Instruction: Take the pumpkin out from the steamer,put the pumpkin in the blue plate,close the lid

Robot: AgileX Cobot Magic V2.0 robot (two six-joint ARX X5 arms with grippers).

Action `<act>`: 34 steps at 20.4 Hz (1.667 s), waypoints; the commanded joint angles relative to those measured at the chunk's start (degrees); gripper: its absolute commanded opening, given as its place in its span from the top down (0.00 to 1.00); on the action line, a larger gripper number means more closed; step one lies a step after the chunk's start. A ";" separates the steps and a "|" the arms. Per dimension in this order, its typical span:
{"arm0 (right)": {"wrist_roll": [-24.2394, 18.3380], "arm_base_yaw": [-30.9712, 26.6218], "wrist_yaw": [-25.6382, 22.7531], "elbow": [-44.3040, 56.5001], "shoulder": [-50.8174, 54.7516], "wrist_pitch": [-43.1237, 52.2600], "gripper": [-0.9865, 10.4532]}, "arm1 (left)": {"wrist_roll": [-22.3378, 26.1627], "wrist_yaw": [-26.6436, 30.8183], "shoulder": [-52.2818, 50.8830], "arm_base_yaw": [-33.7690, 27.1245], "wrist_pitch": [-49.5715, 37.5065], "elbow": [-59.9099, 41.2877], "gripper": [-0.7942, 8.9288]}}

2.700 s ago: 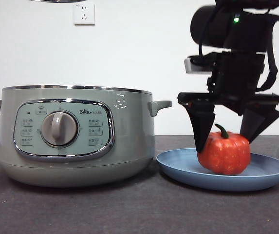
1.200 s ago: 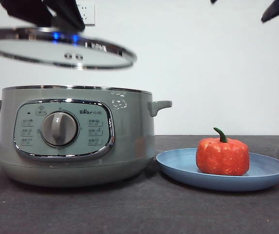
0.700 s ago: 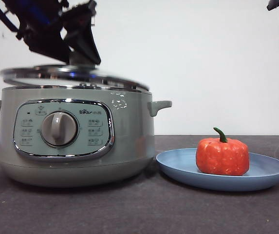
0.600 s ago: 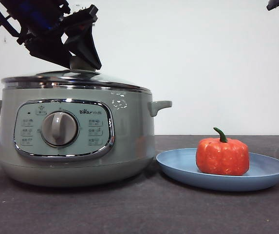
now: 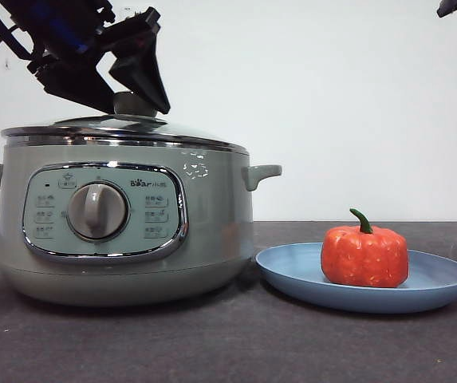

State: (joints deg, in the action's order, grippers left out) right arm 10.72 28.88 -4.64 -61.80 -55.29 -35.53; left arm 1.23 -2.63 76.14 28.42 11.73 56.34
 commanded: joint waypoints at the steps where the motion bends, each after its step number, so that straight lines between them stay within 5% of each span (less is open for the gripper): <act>1: 0.35 0.04 -0.11 0.15 -0.02 0.24 0.39 | 0.00 -0.37 -0.50 0.11 -0.13 0.31 0.46; 5: -0.52 0.04 0.09 0.15 -0.02 -1.81 0.40 | -0.02 -0.46 -6.97 0.13 2.75 0.37 0.47; 7: -2.12 0.07 0.04 0.15 0.20 -2.25 0.50 | -0.15 -0.79 -11.43 0.13 5.84 0.37 0.47; 8: -2.95 0.11 0.04 0.17 0.24 -2.43 0.59 | -0.13 -0.79 -14.14 0.13 7.80 0.37 0.53; 10: -3.34 0.11 -0.33 1.11 0.90 -2.23 0.75 | 1.36 -0.72 -18.97 0.13 11.78 0.37 0.95; 12: -5.49 0.17 -2.56 5.55 3.76 1.99 0.91 | 2.47 -0.24 -23.19 0.13 15.37 0.22 0.93; 19: -5.27 0.52 -4.68 28.26 21.31 21.11 0.93 | 2.80 2.89 -44.28 0.13 16.61 -15.65 0.93; 22: -2.60 0.42 -4.94 29.11 22.80 19.63 0.93 | 1.33 3.02 -50.03 0.13 19.19 -18.71 0.93; 34: -3.19 0.42 -6.23 29.11 22.73 19.08 0.93 | 1.33 2.40 -50.07 0.13 23.76 -18.69 0.92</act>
State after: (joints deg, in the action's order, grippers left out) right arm 6.90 29.23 -10.70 -33.08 -32.60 -16.75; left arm 2.96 -0.19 26.24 28.42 35.59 37.93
